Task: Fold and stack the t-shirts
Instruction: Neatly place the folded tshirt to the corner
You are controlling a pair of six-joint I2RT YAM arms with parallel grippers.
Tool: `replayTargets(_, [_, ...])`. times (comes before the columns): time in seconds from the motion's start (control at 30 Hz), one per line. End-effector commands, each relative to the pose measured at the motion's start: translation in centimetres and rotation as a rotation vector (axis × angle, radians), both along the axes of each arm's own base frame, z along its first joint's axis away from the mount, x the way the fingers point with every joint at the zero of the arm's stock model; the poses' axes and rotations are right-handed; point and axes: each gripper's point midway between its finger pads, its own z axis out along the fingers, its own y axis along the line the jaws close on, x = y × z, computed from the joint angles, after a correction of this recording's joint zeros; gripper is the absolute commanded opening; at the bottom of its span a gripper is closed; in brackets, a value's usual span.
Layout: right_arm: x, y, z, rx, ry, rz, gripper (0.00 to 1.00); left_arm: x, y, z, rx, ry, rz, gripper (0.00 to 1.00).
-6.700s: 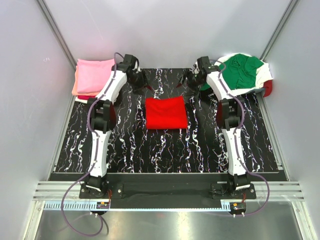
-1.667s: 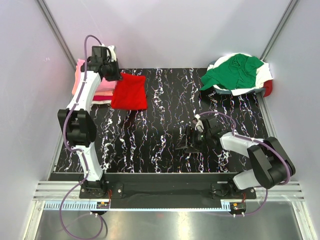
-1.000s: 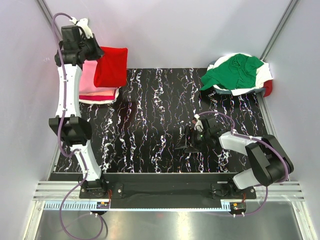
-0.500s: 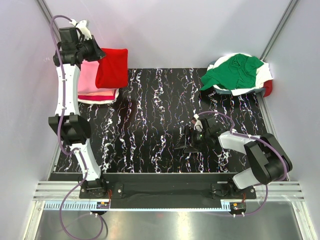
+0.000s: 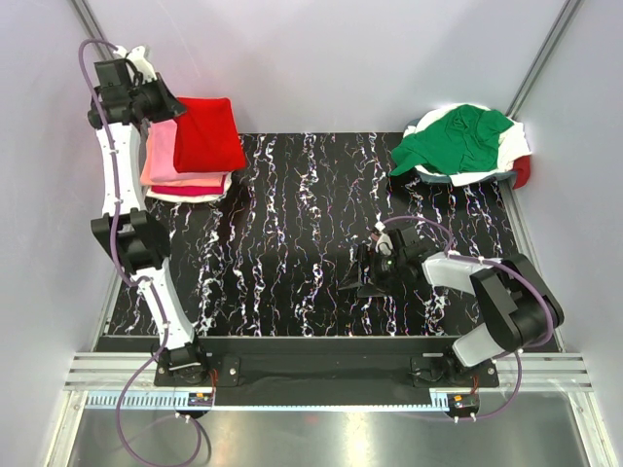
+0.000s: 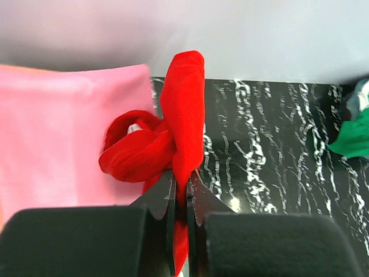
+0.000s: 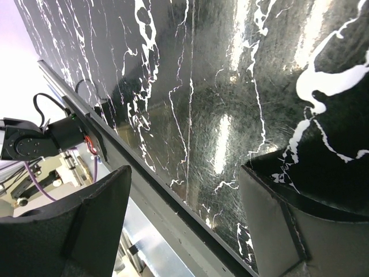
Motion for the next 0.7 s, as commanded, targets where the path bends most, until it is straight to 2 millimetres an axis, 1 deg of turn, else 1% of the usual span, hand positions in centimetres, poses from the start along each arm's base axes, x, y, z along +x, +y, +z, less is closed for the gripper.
replayTargets(0.0, [1.3,0.9,1.3,0.043,-0.048,0.02,0.82,0.9,1.3,3.9,0.0,-0.139,-0.015,0.0])
replayTargets(0.07, [1.4,0.9,1.2,0.043,-0.044,0.023,0.82,1.3,2.1,3.8,-0.007,-0.146,-0.005,0.0])
replayTargets(0.1, [1.3,0.9,1.1,0.044,-0.041,0.027,0.82,1.7,2.4,3.2,-0.009,-0.14,-0.002,0.0])
replayTargets(0.13, [1.4,0.9,1.1,0.044,-0.041,0.024,0.82,2.0,2.6,3.3,-0.007,-0.153,0.003,0.0])
replayTargets(0.2, [1.4,0.9,1.2,0.046,-0.04,0.023,0.82,2.7,3.3,2.4,-0.006,-0.15,0.024,0.0])
replayTargets(0.23, [1.3,1.0,1.1,0.045,-0.037,0.026,0.82,3.2,3.9,2.8,0.003,-0.177,0.049,0.0])
replayTargets(0.27, [1.4,1.0,1.1,0.044,-0.038,0.023,0.82,3.5,4.3,1.9,0.002,-0.168,0.062,0.0])
replayTargets(0.3, [1.4,1.0,1.1,0.044,-0.039,0.023,0.82,3.9,4.6,1.7,0.006,-0.175,0.074,0.0])
replayTargets(0.33, [1.4,1.0,1.1,0.044,-0.036,0.023,0.82,4.4,5.5,1.9,0.025,-0.198,0.105,0.0])
replayTargets(0.37, [1.4,1.0,1.0,0.043,-0.034,0.024,0.82,4.7,6.0,1.5,0.031,-0.197,0.121,0.0])
replayTargets(0.4, [1.4,1.0,1.1,0.044,-0.035,0.024,0.82,5.1,6.4,1.7,0.041,-0.217,0.136,0.0])
replayTargets(0.47, [1.5,1.0,1.0,0.043,-0.033,0.024,0.82,5.8,7.9,0.8,0.054,-0.216,0.184,0.0])
replayTargets(0.53, [1.5,1.1,1.0,0.044,-0.031,0.024,0.82,6.5,9.0,0.7,0.067,-0.234,0.226,0.0])
replayTargets(0.57, [1.4,1.0,0.9,0.042,-0.026,0.023,0.82,6.9,9.5,0.0,0.068,-0.229,0.24,0.0])
replayTargets(0.63, [1.5,1.1,0.9,0.042,-0.028,0.022,0.82,7.5,10.5,0.0,0.084,-0.252,0.272,0.0])
replayTargets(0.67, [1.5,1.1,0.9,0.042,-0.028,0.022,0.82,7.9,11.0,-0.7,0.087,-0.249,0.289,0.0])
